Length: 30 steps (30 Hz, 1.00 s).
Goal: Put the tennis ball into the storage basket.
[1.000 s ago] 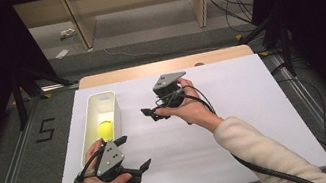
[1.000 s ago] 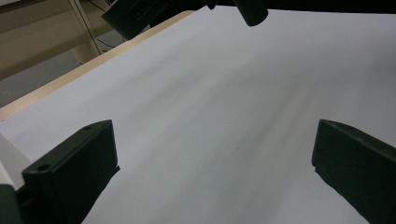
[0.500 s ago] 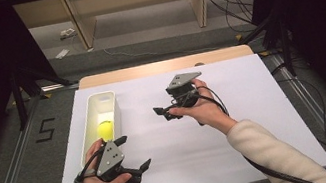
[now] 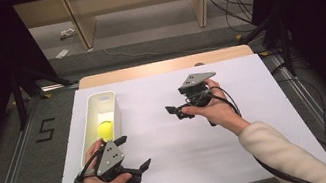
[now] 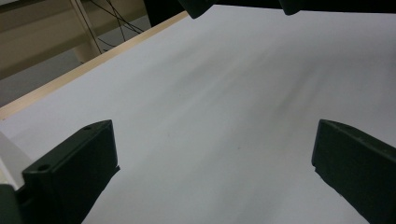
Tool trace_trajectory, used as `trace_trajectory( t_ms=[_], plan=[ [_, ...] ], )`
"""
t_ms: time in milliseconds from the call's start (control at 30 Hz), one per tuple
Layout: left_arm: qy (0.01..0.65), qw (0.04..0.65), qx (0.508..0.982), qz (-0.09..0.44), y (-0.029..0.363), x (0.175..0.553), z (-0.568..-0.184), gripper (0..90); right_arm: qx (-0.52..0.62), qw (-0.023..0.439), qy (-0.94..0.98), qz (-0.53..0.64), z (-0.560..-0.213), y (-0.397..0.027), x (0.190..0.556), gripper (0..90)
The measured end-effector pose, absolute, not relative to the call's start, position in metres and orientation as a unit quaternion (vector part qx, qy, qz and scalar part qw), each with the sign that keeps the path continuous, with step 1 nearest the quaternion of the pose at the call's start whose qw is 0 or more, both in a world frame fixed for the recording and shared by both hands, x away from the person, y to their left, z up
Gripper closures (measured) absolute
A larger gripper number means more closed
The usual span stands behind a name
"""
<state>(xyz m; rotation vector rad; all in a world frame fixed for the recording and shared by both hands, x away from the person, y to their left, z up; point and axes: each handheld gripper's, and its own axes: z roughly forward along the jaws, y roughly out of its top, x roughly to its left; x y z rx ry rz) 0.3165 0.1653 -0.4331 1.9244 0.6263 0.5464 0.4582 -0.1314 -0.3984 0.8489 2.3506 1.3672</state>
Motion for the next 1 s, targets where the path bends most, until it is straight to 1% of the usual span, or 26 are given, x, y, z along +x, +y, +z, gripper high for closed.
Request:
trace_trajectory(
  t_ms=[300,1000],
  plan=[
    [0.259,0.498,0.796,0.226,0.165,0.317,-0.433,0.0,0.311,0.149,0.808,0.477,-0.4,-0.152,0.455,15.3],
    [0.261,0.498,0.795,0.226,0.166,0.317,-0.433,0.0,0.332,0.155,0.801,0.474,-0.403,-0.183,0.445,15.3]
  ],
)
